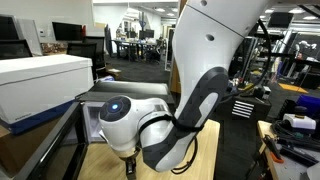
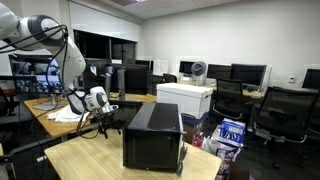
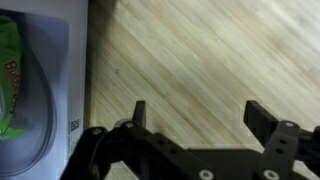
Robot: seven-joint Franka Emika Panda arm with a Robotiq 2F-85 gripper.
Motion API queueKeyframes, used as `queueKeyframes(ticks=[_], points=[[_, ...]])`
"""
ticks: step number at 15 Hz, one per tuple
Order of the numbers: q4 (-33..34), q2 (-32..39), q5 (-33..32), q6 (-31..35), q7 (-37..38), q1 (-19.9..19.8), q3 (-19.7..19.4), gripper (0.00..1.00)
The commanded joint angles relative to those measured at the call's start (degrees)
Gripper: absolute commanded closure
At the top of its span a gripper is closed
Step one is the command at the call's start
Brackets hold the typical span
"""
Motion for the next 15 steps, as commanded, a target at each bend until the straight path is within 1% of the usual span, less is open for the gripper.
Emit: queueKeyframes(ticks=[1,3,4,6,8,11,12,15], points=[[0.2,0.0,-0.5,-0.3,0.3,-0.4,0.4,0.00],[0.2,0.0,-0.6,-0.6,0.1,-0.4,0.4,0.00],[-0.1,0.1,-1.2,0.1,0.8,0.4,-0.3,0.00],[-0.8,-0.2,-1.4,0.2,1.2,1.1,-0.3,0.00],[-1.3,-0.4,-1.2,-0.2,0.7,1.3,0.3,0.00],[-2.6,0.5,-2.6,1.5,2.0,3.6,-0.7,0.00],[-2.5,1.1,-3.4,2.6,2.8,4.8,-1.9,0.00],[-2.4,2.0,-4.4,5.6,4.1,6.2,-3.5,0.00]])
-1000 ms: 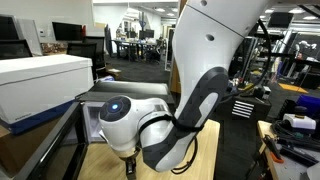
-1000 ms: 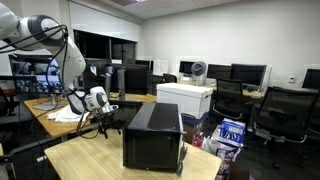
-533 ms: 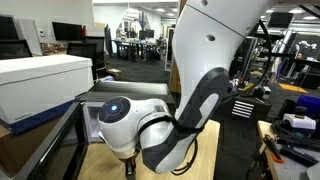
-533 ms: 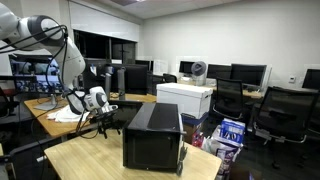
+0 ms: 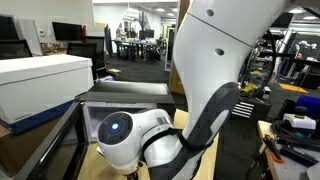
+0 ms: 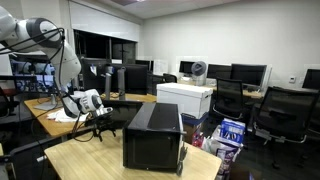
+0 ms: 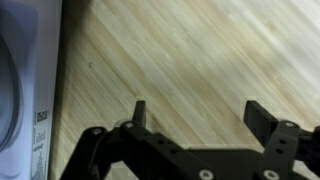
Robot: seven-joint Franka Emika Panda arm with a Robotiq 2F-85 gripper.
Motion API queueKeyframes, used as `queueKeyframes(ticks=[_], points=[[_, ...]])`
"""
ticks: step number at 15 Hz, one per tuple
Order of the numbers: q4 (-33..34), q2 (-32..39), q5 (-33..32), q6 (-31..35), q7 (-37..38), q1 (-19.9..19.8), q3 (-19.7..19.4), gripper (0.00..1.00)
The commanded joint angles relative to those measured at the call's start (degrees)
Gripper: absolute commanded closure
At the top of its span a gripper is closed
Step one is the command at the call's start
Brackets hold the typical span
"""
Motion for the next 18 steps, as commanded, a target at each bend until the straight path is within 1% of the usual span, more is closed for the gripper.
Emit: queueKeyframes(ticks=[1,4,6,9,12,16,18], points=[[-1.3,0.8,-2.6,5.7,3.6,2.3,-3.1,0.00],[-1.3,2.0,-1.4,10.3,4.7,4.2,-5.9,0.00],[-1.1,3.1,-0.4,13.2,5.8,6.0,-8.7,0.00],[-2.0,4.9,1.1,17.9,9.0,11.8,-14.9,0.00],[-3.3,7.4,4.7,22.1,10.6,18.5,-21.5,0.00],[-5.0,10.5,13.2,23.7,8.1,24.5,-25.5,0.00],[-5.5,11.5,16.0,24.1,7.3,25.9,-26.0,0.00]])
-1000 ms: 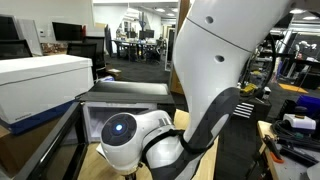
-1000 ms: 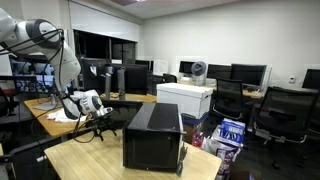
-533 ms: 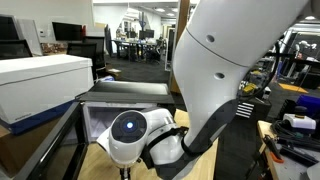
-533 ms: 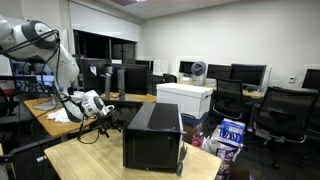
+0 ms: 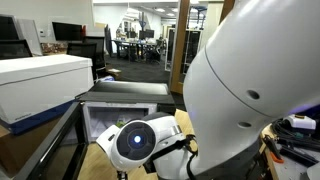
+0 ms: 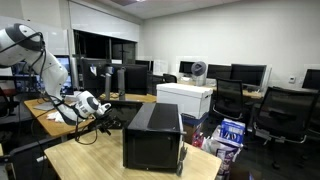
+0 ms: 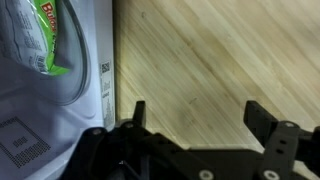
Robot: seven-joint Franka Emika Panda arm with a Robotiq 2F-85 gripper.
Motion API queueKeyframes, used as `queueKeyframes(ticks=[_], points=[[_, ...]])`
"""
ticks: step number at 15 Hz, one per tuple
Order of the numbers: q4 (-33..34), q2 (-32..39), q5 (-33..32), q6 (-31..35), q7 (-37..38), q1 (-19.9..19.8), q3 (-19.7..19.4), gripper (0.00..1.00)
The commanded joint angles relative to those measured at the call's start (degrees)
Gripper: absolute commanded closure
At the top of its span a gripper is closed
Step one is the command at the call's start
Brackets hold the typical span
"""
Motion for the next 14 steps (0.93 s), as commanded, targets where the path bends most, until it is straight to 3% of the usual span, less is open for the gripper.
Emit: queueKeyframes(ticks=[1,14], points=[[-2.3,2.1,5.3,3.2,-1.6,3.6,-2.4,0.00],[-2.5,6.5,19.7,13.6,-7.2,5.5,-2.1,0.00]])
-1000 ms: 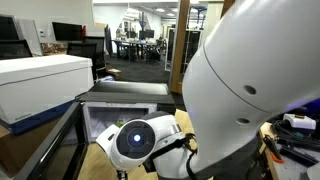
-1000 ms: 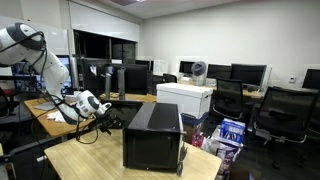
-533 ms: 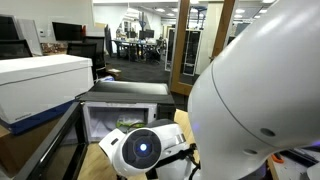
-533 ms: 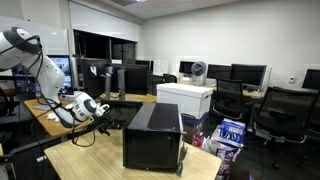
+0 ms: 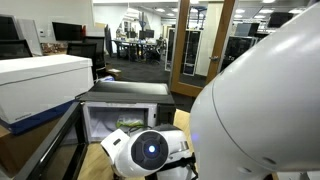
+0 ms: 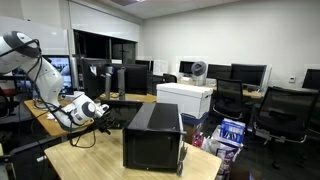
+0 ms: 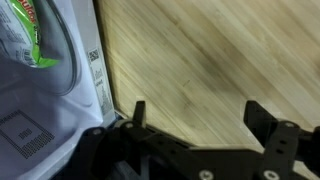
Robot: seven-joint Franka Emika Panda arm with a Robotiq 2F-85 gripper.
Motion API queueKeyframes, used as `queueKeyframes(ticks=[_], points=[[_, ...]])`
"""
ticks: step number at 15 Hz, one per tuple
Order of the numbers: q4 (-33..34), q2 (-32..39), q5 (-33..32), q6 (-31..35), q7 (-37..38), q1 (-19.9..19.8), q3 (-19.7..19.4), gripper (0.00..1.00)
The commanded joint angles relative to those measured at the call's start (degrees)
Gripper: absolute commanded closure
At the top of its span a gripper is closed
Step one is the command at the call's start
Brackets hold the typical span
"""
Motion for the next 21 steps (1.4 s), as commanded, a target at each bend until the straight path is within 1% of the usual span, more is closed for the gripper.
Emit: queueKeyframes(ticks=[1,3,5,8,12,13,18,19,21], points=[[-1.5,1.2,5.0,3.9,-3.4,1.7,-0.9,0.00],[-1.5,3.0,8.2,5.7,-3.7,3.2,-2.1,0.00],[-1.5,3.8,10.8,6.8,-4.7,3.7,-2.2,0.00],[-1.3,4.6,13.9,7.1,-5.4,4.3,-2.1,0.00],[-1.1,6.2,19.4,7.0,-3.7,5.9,-2.8,0.00],[-1.1,7.6,21.8,7.5,-2.7,7.4,-3.7,0.00],[-1.0,12.4,30.6,8.4,-1.6,11.8,-6.0,0.00],[-0.9,13.0,31.7,7.9,-1.4,12.5,-6.2,0.00],[-0.8,12.9,32.3,7.0,-1.8,12.6,-6.0,0.00]])
